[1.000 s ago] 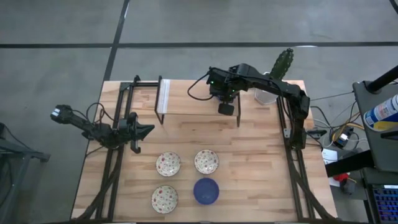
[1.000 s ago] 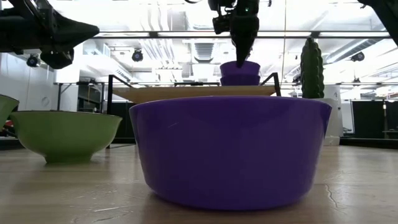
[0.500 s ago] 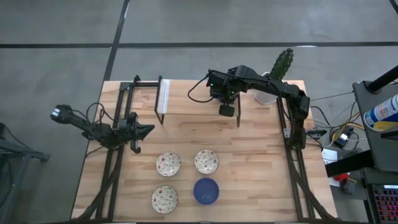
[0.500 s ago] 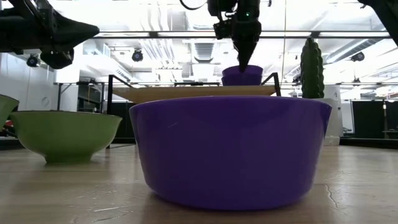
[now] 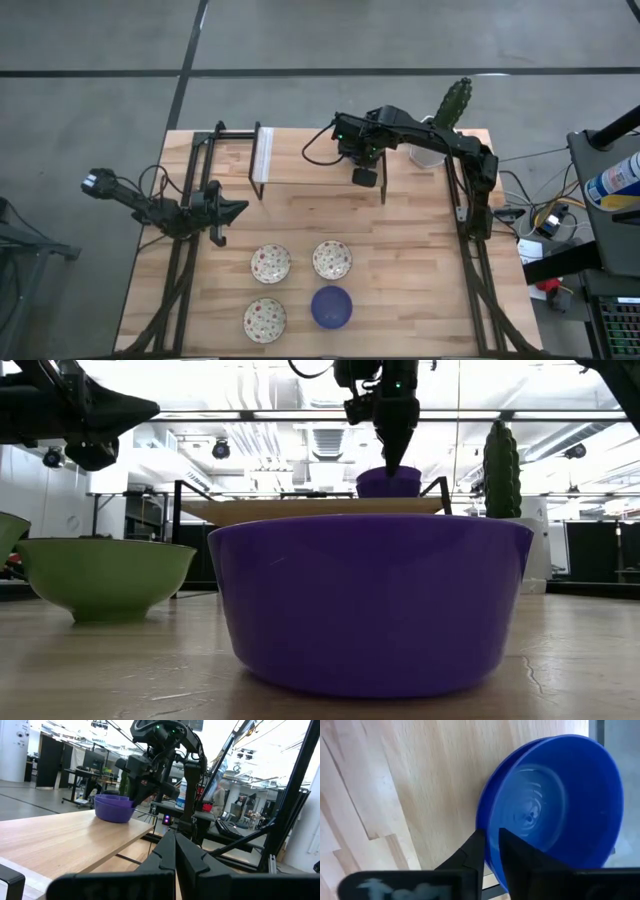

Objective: Pick & Place Mini bowls
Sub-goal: Stack the right blue bowl on top of the other blue bowl on the shelf, then stack the blue bowl on top of the other blue bowl on the shelf

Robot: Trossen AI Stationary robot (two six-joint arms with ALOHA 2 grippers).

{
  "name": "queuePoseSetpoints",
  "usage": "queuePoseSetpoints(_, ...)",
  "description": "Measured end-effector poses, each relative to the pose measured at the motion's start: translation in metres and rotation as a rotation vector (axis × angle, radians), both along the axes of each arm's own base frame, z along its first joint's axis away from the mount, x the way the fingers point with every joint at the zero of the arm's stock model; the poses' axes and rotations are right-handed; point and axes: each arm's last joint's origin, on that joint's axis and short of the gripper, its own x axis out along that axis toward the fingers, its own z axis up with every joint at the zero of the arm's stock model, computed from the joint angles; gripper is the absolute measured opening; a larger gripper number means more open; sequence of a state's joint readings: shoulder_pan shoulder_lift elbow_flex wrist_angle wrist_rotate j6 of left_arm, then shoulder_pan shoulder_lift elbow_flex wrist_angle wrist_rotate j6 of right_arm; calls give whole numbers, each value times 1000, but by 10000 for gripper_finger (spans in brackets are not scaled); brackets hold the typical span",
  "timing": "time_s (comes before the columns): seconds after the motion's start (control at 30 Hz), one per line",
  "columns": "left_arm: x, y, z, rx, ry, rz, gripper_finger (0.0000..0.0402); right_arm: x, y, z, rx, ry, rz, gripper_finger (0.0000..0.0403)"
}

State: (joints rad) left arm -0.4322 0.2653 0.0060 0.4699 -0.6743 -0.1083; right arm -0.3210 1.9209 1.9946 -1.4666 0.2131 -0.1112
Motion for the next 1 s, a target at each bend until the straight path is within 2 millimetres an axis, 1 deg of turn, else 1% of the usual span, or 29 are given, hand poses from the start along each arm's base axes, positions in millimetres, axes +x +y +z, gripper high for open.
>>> queuePoseSetpoints(0.13, 0, 0, 0, 0, 0, 0, 0, -2, 1, 4, 1, 2, 0, 82)
queuePoseSetpoints(0.27, 0, 0, 0, 0, 0, 0, 0, -5, 3, 13, 6, 6, -13, 91)
queuePoseSetpoints(0.5, 0, 0, 0, 0, 0, 0, 0, -8, 8, 27, 0, -22, -18, 88)
queuePoseSetpoints(0.63, 0, 0, 0, 0, 0, 0, 0, -6, 14, 31, -1, -38, 0, 81)
queuePoseSetpoints(0.77, 0, 0, 0, 0, -1, 0, 0, -3, 26, 31, 4, -39, 33, 77)
queuePoseSetpoints(1.0, 0, 0, 0, 0, -1, 0, 0, 5, 59, 31, 9, -40, 133, 83)
